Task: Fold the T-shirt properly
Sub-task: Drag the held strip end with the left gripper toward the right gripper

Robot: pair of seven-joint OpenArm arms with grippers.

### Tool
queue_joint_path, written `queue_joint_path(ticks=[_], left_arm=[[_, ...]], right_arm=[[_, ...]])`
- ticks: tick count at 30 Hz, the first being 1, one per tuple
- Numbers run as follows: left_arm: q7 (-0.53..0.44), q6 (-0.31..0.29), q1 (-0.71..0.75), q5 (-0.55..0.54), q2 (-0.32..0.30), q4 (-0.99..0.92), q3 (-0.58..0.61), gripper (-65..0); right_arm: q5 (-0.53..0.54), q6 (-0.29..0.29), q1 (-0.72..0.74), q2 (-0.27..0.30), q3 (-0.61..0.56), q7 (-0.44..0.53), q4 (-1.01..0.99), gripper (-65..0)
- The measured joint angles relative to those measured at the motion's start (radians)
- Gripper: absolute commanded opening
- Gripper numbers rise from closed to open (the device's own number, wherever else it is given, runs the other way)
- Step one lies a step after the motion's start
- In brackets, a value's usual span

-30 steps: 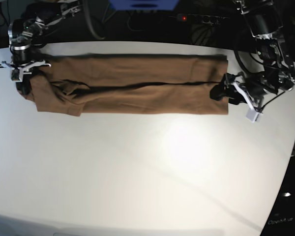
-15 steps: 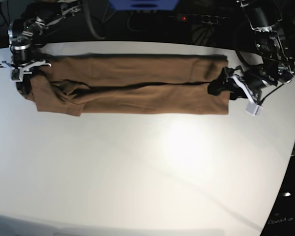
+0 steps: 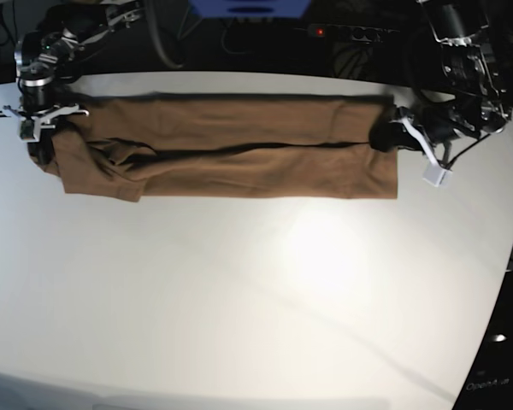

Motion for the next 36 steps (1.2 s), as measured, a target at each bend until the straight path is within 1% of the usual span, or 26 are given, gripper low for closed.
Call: queue_joint_path(ticks=[1,2,4,5,13,19,28,33,36], left_arm=[[0.000,-0.004,-0.003,-0.023,-0.002,-0.024,0.000,-62.1],[-0.007,-0.011,-0.006,-0.032,-0.003,-0.050,-0.002,-63.1],[0.000,-0.017,-0.024,-0.084,-0.007,-0.106,-0.004,-62.5],[0.002,-0.020,-0.032,-0.089,-0.008,-0.125,-0.004,-62.5],[0.023,-0.024,-0.050,-0.092,-0.006,-0.137,-0.004,-62.5],[0.036,-0.023,-0.067,-0.081,0.013,-0.138,-0.004,-62.5],[0.039,-0.023,-0.072,-0.082,0.003,-0.138,0.000,-62.5],[0.074,0.006,-0.069,0.019,0.000,-0.016,0.014,-62.5],[0.077,0.005,-0.070,0.089,-0.012,0.026,0.014,-62.5]], right_arm=[[0.000,0.000,0.000,0.000,0.000,0.000,0.000,-64.7],[0.000,0.000,0.000,0.000,0.000,0.000,0.000,-64.7],[0.000,0.000,0.000,0.000,0.000,-0.003,0.000,-64.7],[0.000,0.000,0.000,0.000,0.000,-0.004,0.000,-64.7],[0.000,0.000,0.000,0.000,0.000,-0.004,0.000,-64.7],[0.000,0.000,0.000,0.000,0.000,-0.003,0.000,-64.7],[0.000,0.000,0.000,-0.001,0.000,-0.003,0.000,-64.7],[0.000,0.000,-0.003,-0.002,0.000,0.002,0.000,-64.7],[0.000,0.003,-0.003,-0.002,0.000,0.004,0.001,-64.7]])
